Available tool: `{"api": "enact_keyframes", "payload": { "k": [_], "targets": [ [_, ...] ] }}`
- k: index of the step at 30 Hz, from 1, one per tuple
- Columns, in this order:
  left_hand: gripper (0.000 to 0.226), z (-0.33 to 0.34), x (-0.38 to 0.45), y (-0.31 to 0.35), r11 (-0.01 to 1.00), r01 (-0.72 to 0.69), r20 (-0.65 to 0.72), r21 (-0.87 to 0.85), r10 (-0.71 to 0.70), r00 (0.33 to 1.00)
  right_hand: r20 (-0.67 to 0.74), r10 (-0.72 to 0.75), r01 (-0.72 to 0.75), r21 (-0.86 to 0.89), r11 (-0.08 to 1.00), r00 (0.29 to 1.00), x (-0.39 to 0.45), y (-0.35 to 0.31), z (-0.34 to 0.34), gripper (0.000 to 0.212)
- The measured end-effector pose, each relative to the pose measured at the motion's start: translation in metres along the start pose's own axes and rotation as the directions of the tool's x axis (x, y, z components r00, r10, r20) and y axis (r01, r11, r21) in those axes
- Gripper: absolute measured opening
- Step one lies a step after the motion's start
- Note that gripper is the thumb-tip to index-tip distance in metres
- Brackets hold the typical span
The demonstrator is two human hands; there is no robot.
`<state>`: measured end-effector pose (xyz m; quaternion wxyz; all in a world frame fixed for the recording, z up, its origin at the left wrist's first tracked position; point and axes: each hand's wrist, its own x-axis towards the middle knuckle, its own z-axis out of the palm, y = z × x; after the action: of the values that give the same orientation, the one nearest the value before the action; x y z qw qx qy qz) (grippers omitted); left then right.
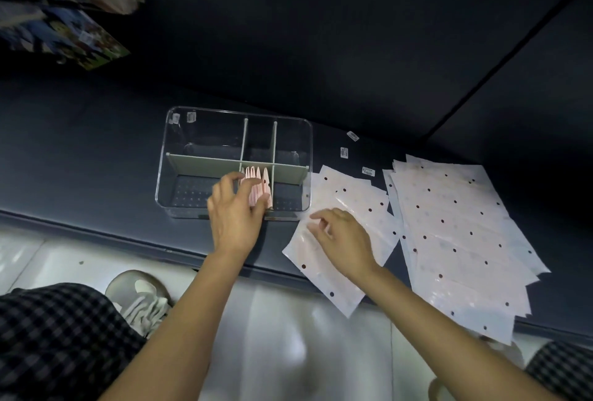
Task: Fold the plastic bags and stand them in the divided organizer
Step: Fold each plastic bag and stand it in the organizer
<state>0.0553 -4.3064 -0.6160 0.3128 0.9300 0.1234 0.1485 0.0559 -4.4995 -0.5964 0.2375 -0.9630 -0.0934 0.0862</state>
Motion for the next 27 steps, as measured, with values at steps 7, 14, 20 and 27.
{"api": "enact_keyframes", "payload": {
  "k": [7, 14, 20, 27],
  "targets": [
    [0.039, 0.027, -0.063, 0.032, 0.873, -0.475, 0.380, -0.109, 0.478, 0.792, 0.159, -0.146, 0.183, -0.253, 0.950, 0.976, -0.086, 0.078, 0.026, 0.086],
    [0.071, 0.038, -0.095, 0.010, 0.807, -0.580, 0.673, 0.109, 0.369, 0.640, 0.241, -0.252, 0.288, -0.124, 0.950, 0.937, -0.094, 0.105, 0.017, 0.061],
    [0.010, 0.027, -0.092, 0.040, 0.808, -0.586, 0.334, -0.071, 0.572, 0.749, 0.398, -0.097, -0.065, 0.373, 0.926, 0.912, -0.082, 0.113, -0.025, 0.036],
    [0.009, 0.027, -0.081, 0.078, 0.898, -0.391, 0.410, -0.202, 0.440, 0.799, 0.446, -0.025, -0.222, 0.491, 0.843, 0.895, -0.066, 0.123, -0.073, 0.029]
  ]
}}
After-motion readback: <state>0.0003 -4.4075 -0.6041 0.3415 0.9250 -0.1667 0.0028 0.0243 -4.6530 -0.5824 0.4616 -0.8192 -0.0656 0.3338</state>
